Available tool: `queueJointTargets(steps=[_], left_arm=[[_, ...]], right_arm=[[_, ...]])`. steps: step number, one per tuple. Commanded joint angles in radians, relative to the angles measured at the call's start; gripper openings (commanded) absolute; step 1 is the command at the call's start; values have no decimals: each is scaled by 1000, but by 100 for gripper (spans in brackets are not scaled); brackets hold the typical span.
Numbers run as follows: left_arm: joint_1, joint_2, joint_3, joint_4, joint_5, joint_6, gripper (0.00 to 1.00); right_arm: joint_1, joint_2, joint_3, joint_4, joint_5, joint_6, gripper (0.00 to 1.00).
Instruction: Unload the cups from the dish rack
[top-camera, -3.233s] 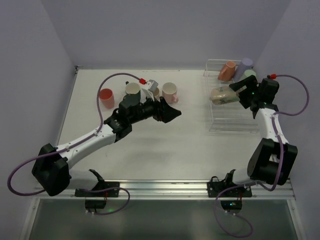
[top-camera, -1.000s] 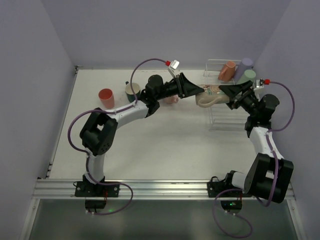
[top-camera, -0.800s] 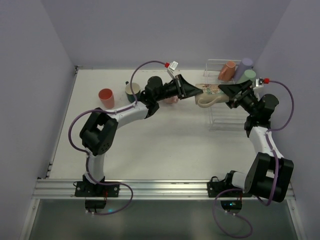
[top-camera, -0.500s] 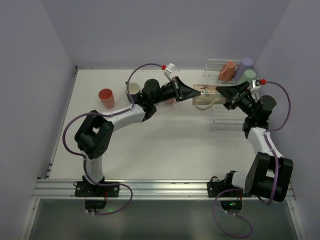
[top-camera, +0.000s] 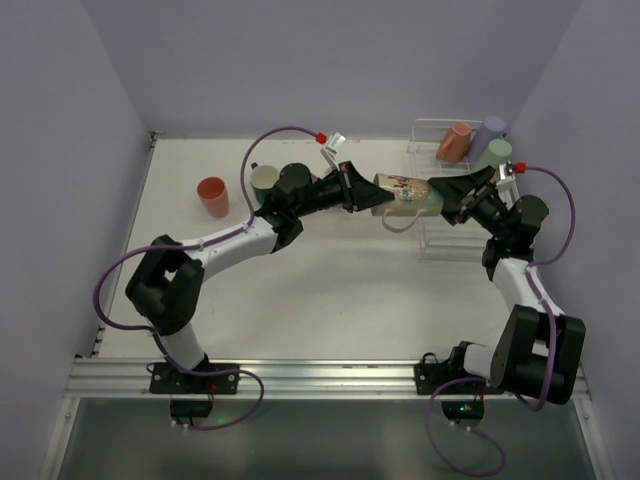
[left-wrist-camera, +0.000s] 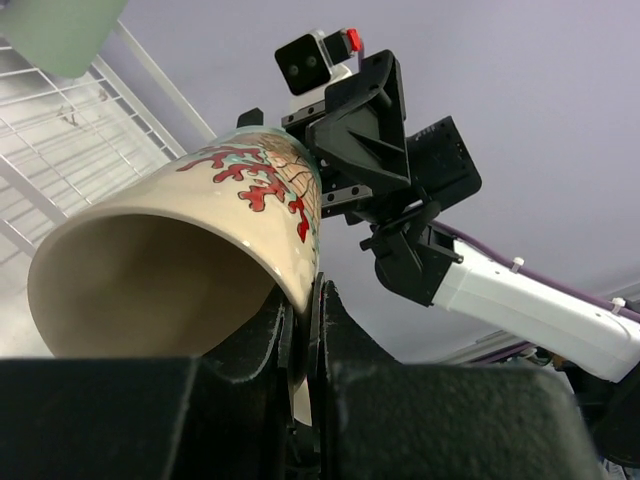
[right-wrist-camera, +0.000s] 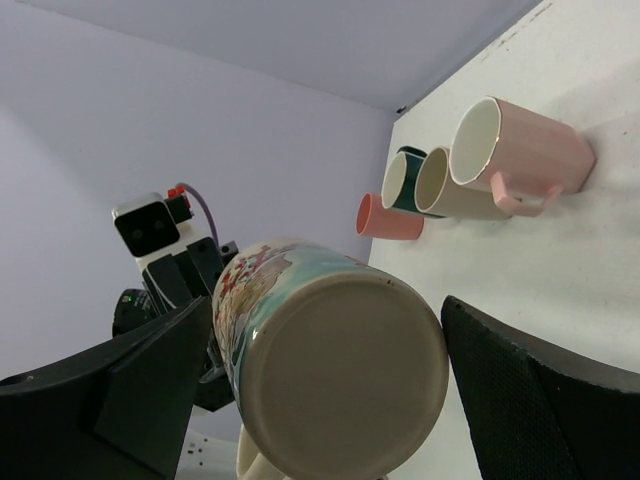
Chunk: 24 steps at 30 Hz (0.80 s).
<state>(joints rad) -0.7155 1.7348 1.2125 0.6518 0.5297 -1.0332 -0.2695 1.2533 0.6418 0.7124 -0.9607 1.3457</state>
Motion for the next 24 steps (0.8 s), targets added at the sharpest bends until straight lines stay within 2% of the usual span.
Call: queueJointTargets(steps=[1, 7, 12, 17, 21, 24], left_arm=[[11, -80, 9, 68, -45, 58, 0], [31, -136, -2, 5, -54, 116, 0], [39, -268, -13, -246, -135, 299, 0], [41, -410, -53, -412, -200, 407, 0], [39, -546, -105, -644, -370, 534, 0], [47, -624, -99, -889, -526, 602, 0]], right_arm=[[-4, -48, 9, 71, -12, 12, 99], [-4, -45, 4, 56, -1, -5, 99], [-4, -32, -5, 45, 7, -25, 99], [-5, -22, -11, 47, 1, -34, 99], [6, -48, -13, -20, 16, -88, 99], [33, -87, -7, -86, 56, -137, 99]])
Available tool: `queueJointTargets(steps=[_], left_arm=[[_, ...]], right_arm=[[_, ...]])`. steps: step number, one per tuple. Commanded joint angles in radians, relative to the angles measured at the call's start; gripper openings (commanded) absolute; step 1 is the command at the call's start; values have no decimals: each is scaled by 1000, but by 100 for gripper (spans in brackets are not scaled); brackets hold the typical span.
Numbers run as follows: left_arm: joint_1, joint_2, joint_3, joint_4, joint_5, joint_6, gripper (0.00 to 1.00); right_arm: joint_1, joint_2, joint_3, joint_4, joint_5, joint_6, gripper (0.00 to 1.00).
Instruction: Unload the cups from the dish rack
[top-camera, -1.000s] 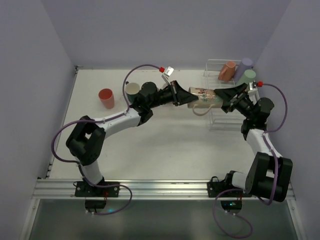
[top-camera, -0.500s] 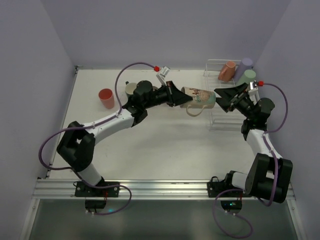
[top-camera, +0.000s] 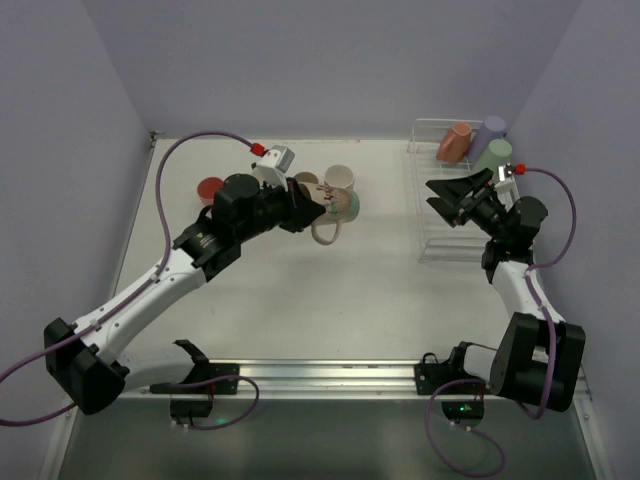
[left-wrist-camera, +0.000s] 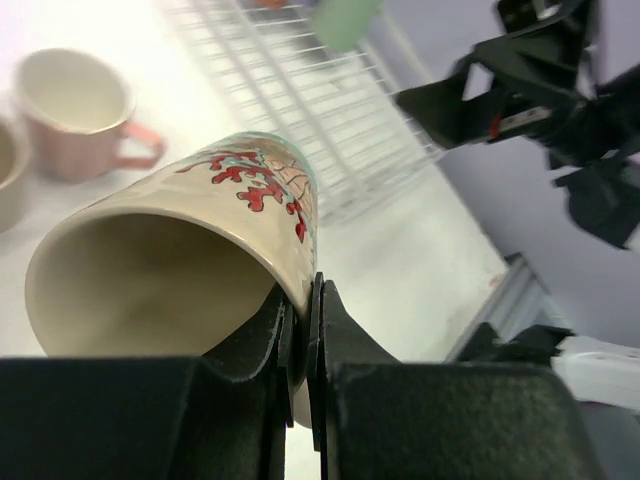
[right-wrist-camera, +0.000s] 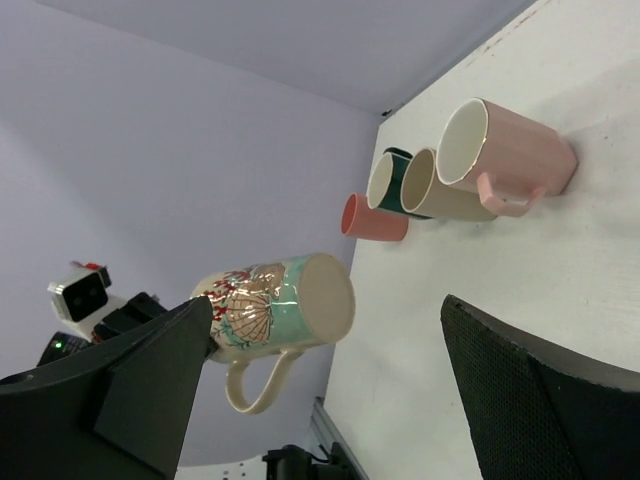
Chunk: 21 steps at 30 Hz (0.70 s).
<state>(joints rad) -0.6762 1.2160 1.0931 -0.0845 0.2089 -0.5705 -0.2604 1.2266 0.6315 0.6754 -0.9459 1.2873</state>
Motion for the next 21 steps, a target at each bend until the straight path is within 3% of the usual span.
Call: queueJointTargets(steps=[1, 2, 7, 13, 21], left_arm=[[12, -116, 25, -219, -262, 155, 0], [18, -131, 27, -326, -305, 165, 0], [105, -133, -22, -529, -447, 192, 0], [178, -17, -64, -578, -511, 210, 0], [208, 206, 97, -604, -574, 282, 0]], right_arm=[[38, -71, 5, -104, 53, -120, 99], [50, -85, 7, -132, 71, -143, 99], [193, -189, 37, -348, 247, -319, 99], [253, -271, 30, -425, 311, -394, 99], [308, -315, -29, -442, 323, -434, 99]])
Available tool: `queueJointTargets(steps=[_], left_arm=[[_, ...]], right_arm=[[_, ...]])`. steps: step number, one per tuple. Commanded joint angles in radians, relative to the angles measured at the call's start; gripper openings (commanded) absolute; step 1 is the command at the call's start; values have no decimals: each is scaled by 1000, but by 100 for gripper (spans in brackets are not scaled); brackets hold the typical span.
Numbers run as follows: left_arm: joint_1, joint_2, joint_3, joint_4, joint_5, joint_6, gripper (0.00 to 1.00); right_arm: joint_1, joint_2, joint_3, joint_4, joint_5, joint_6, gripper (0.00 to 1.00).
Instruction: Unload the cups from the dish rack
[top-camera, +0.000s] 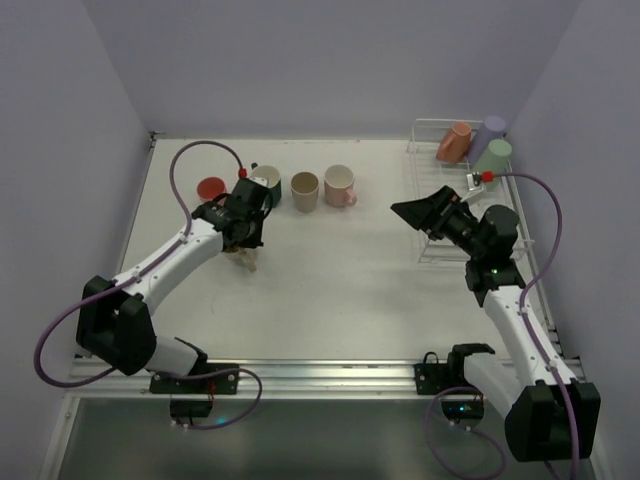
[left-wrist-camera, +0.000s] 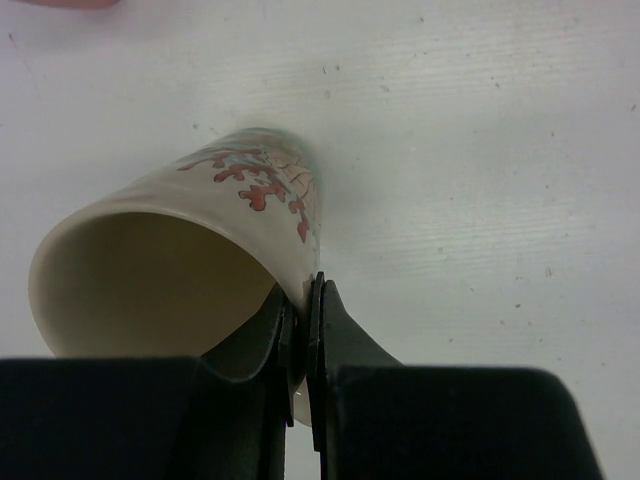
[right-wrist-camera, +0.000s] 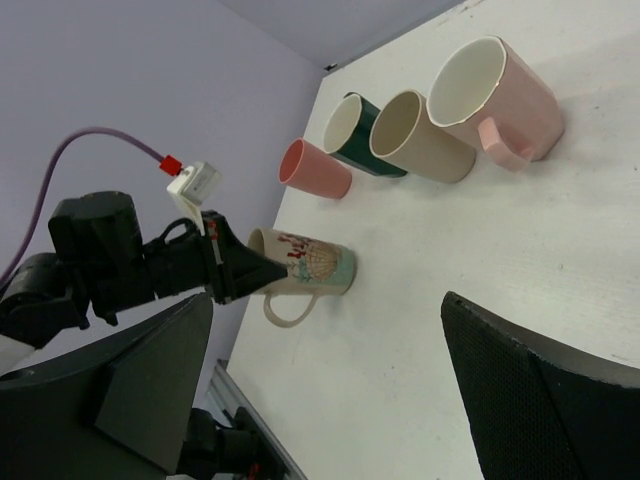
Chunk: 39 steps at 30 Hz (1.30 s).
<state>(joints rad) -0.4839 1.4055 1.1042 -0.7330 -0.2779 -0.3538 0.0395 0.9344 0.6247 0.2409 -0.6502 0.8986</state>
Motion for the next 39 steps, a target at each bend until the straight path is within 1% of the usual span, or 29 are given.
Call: queueJointTargets(steps=[1, 3, 7, 11, 12, 14, 15, 17, 18, 26, 27, 29, 30, 31, 32, 33, 34, 35, 36, 37, 38, 39], left_arm=[[18, 42, 94, 56, -99, 73, 0], [31, 70, 137, 52, -122, 87, 0], [54, 163, 201, 15, -113, 110, 0], [57, 205, 244, -23, -107, 116, 0], [59, 207, 255, -26, -106, 115, 4], [59, 211, 269, -42, -110, 115, 17], [59, 210, 273, -45, -116, 115, 28], [59, 204, 283, -49, -129, 116, 37], [59, 204, 287, -51, -130, 118, 44], [59, 156, 287, -60, -175, 130, 56], [59, 145, 289, -54, -176, 130, 62], [59, 93, 293, -28, -173, 133, 69], [59, 75, 311, -20, -167, 131, 75], [59, 29, 327, -7, -158, 130, 78], [57, 1, 341, 6, -118, 124, 82], [57, -26, 359, 18, -86, 122, 84], [56, -92, 358, 65, -49, 115, 86], [56, -129, 355, 90, 36, 111, 88], [56, -164, 346, 113, 87, 110, 90], [54, -244, 311, 169, 133, 101, 91], [54, -288, 281, 202, 223, 96, 91], [54, -333, 248, 236, 267, 92, 92]], right_arm=[[11, -25, -25, -8, 26, -49, 99], [13, -26, -31, -14, 21, -58, 99], [14, -28, -36, -15, 21, -61, 99], [16, -25, -33, -12, 24, -63, 99], [17, -23, -33, -12, 29, -63, 99], [17, -20, -31, -14, 32, -63, 99], [17, -16, -29, -14, 34, -63, 99], [19, -13, -26, -17, 43, -63, 99], [20, -11, -25, -25, 47, -66, 99], [19, -42, 6, -71, 80, -73, 99], [19, -46, 9, -81, 93, -75, 99], [19, -54, 24, -95, 113, -79, 99], [20, -57, 35, -121, 125, -92, 99], [20, -55, 44, -133, 153, -99, 99], [19, -55, 70, -167, 174, -119, 98], [19, -54, 85, -190, 199, -133, 97], [19, -52, 99, -212, 254, -145, 96], [17, -51, 130, -233, 277, -167, 94], [17, -46, 147, -277, 312, -184, 92], [17, -42, 165, -297, 389, -199, 88], [16, -34, 205, -319, 427, -214, 86], [16, -26, 226, -356, 469, -246, 82]])
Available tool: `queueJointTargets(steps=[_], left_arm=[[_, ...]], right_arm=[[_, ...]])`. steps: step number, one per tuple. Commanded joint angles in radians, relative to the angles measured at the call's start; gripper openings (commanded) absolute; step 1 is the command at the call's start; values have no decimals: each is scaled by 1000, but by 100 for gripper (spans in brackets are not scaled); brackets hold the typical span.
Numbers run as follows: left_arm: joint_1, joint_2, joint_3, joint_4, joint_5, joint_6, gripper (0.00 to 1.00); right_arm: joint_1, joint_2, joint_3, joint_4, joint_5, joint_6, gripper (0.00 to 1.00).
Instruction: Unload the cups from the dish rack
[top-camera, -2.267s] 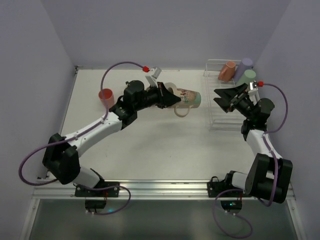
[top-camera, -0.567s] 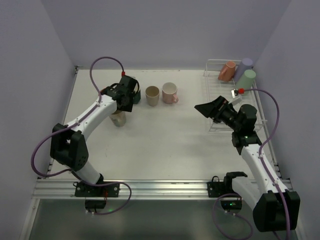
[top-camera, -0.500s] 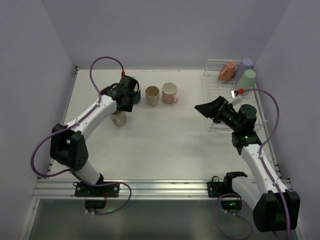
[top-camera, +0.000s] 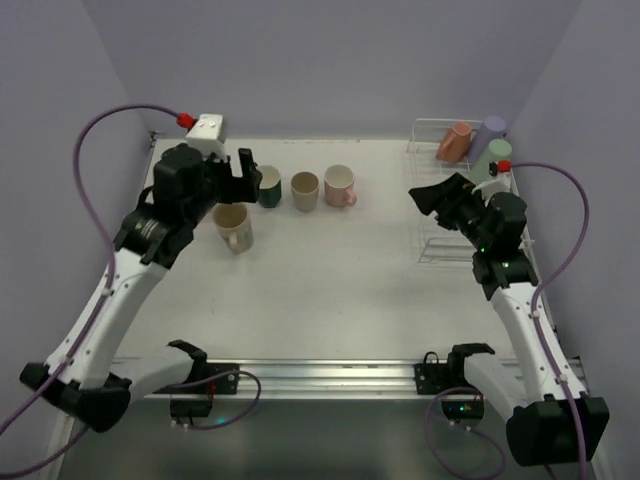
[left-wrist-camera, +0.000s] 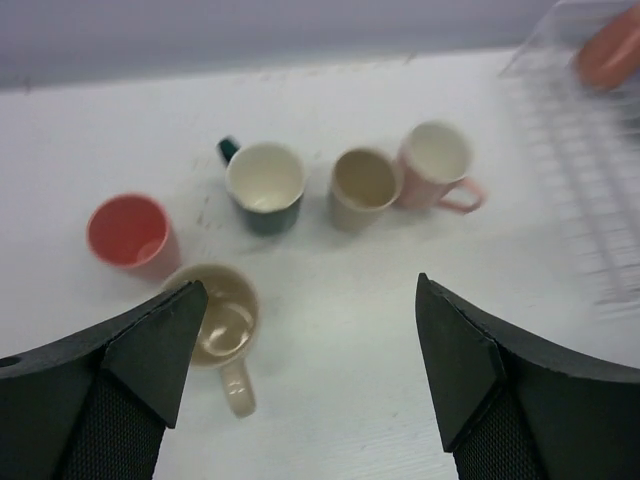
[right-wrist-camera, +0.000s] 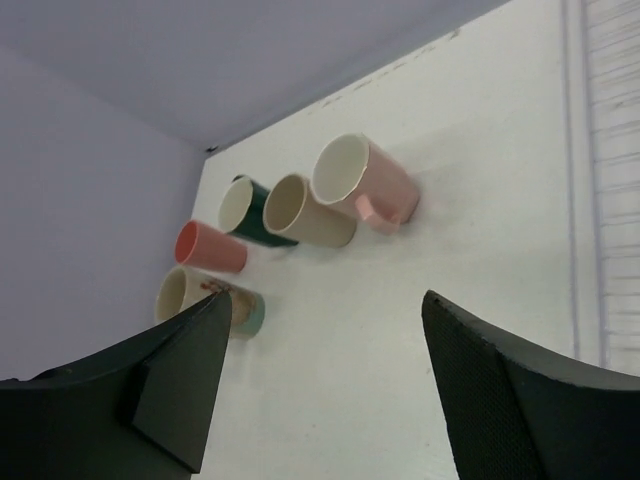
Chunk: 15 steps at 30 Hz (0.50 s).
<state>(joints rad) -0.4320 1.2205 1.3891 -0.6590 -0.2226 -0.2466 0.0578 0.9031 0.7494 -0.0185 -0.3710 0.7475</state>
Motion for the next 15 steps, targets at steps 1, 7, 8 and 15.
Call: queueJointTargets(steps=[1, 7, 8, 15], left_arm=[[3, -239, -112, 224, 257, -23, 93], [3, -516, -392, 402, 538, -63, 98], [3, -541, -480, 426, 602, -83, 98], [-111, -648, -643, 441, 541, -2, 99]], right_arm=[[-3, 29, 122, -112, 231, -109, 78], [-33, 183, 315, -210, 541, -214, 63], [-53, 245, 370, -218, 569, -232, 64], [-170, 538, 640, -262, 721, -312, 83]])
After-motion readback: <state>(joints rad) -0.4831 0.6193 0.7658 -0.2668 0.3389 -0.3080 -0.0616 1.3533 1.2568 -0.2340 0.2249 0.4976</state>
